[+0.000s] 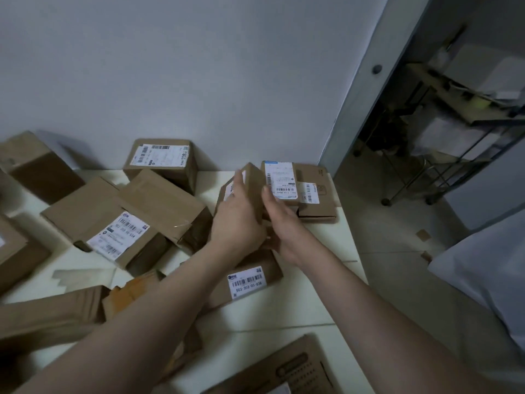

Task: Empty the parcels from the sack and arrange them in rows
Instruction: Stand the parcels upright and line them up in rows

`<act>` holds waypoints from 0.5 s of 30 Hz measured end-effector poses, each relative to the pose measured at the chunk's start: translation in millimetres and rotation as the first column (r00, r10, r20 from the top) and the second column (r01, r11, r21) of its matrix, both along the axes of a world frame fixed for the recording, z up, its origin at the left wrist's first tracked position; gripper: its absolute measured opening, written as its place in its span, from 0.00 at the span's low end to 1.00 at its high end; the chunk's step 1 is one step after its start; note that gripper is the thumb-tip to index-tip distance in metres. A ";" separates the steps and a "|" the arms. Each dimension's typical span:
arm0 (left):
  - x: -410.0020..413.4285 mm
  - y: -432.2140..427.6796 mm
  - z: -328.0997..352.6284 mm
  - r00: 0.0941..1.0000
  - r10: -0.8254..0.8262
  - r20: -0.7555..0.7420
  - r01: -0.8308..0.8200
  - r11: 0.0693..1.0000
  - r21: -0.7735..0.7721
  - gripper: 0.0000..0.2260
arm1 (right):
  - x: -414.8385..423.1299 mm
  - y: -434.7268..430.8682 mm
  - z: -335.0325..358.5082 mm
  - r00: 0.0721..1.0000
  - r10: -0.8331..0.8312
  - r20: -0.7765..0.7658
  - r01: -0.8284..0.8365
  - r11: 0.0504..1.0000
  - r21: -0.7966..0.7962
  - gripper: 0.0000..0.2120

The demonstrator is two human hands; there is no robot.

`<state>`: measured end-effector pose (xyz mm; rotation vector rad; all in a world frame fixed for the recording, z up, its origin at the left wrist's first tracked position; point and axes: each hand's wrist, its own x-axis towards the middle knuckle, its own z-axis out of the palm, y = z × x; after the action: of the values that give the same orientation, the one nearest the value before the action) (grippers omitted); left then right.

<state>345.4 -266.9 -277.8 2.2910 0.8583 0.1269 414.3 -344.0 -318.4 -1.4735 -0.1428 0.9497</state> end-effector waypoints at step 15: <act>-56.4 -17.2 -82.1 0.730 -0.234 -0.642 0.372 0.924 0.086 0.55 | -8.3 -198.0 -58.2 0.969 -0.217 0.118 0.242 0.931 -0.273 0.33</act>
<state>289.0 -284.1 -359.9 2.6837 0.7792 -0.7751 406.1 -542.0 -376.6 -1.7555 0.1097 0.7374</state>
